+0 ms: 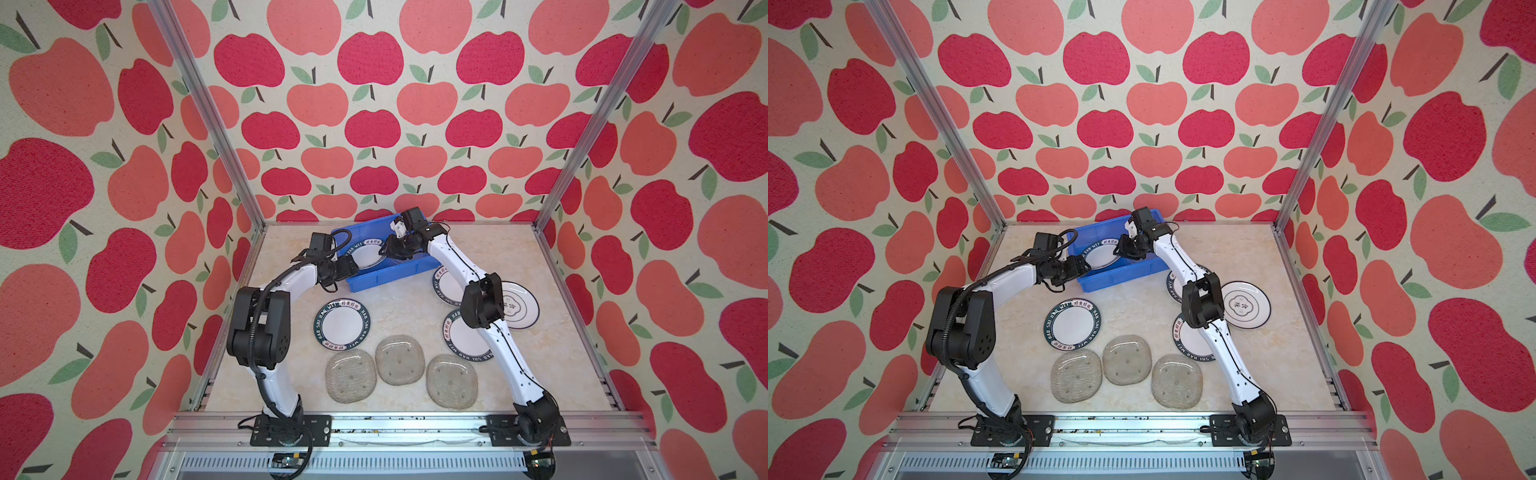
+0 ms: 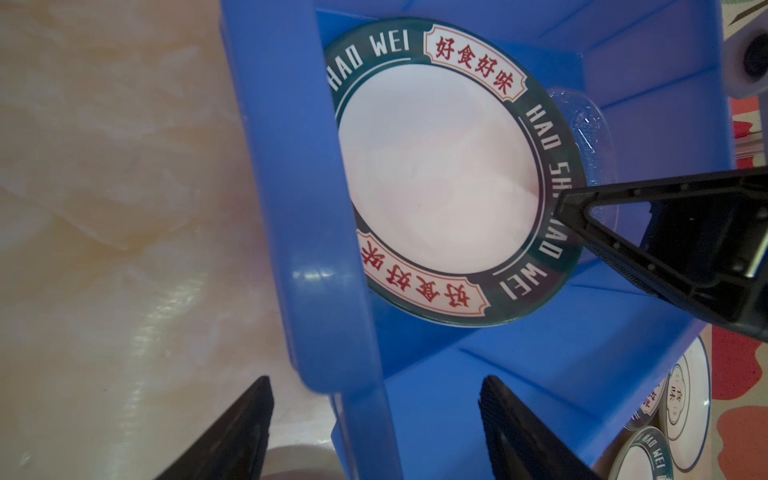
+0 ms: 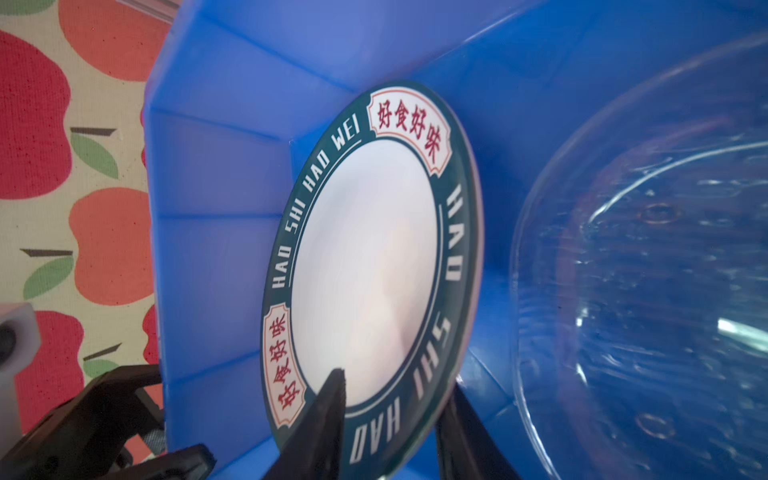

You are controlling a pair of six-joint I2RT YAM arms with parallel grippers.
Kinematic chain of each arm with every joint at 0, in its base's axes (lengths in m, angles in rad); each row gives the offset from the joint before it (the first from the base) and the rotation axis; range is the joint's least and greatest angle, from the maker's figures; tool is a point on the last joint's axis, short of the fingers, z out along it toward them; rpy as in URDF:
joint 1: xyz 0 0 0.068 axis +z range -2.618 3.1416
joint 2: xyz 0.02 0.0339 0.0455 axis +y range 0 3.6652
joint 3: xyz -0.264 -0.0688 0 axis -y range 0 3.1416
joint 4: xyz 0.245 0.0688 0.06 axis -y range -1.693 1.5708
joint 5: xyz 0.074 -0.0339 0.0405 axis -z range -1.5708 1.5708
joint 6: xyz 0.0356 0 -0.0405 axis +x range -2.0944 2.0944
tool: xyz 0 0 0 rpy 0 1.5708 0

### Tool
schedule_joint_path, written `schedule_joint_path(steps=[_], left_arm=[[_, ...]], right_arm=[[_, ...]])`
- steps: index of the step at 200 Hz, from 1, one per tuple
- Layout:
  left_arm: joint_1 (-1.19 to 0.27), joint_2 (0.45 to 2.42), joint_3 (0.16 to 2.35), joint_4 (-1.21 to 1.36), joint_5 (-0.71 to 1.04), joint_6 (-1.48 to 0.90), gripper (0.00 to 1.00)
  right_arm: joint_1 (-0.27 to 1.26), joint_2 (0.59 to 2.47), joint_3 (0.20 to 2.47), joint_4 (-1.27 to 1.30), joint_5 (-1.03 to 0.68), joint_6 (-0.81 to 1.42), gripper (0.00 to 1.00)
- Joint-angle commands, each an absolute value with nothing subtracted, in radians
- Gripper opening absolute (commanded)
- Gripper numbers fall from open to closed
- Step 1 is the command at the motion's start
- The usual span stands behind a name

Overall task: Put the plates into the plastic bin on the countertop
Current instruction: 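Lower the green-rimmed plate into the bin and open the right gripper, then move the left gripper to a clear glass plate while the right gripper withdraws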

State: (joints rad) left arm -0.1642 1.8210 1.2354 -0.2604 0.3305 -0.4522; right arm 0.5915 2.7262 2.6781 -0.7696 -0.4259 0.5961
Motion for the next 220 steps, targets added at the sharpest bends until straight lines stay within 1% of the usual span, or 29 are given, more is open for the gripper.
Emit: schedule_joint_path(steps=[1, 28, 87, 117, 153, 169, 188, 213, 215, 220], left_arm=[[-0.158, 1.807, 1.264, -0.285, 0.339, -0.433, 0.80], [-0.158, 1.803, 1.267, -0.285, 0.341, -0.435, 0.81], [-0.159, 1.794, 1.276, -0.282, 0.335, -0.439, 0.82], [-0.162, 1.790, 1.284, -0.284, 0.329, -0.443, 0.82], [-0.168, 1.777, 1.290, -0.299, 0.312, -0.443, 0.83], [-0.168, 1.765, 1.289, -0.304, 0.303, -0.440, 0.83], [-0.169, 1.742, 1.283, -0.297, 0.288, -0.430, 0.86], [-0.168, 1.691, 1.288, -0.331, 0.243, -0.411, 0.90], [-0.168, 1.686, 1.287, -0.335, 0.237, -0.410, 0.92], [-0.168, 1.672, 1.286, -0.345, 0.223, -0.407, 1.00]], right_arm=[[0.600, 2.735, 2.710, -0.804, -0.441, 0.593, 0.45], [0.593, 2.729, 2.718, -0.842, -0.419, 0.581, 0.48], [0.577, 2.678, 2.685, -0.908, -0.359, 0.533, 0.51], [0.562, 2.667, 2.683, -0.933, -0.328, 0.520, 0.53], [0.537, 2.647, 2.671, -0.938, -0.324, 0.497, 0.54], [0.523, 2.619, 2.653, -0.910, -0.372, 0.487, 0.54], [0.510, 2.542, 2.578, -0.807, -0.458, 0.472, 0.54], [0.494, 2.428, 2.517, -0.737, -0.491, 0.450, 0.53], [0.494, 2.419, 2.515, -0.737, -0.492, 0.450, 0.53], [0.490, 2.396, 2.510, -0.741, -0.493, 0.444, 0.53]])
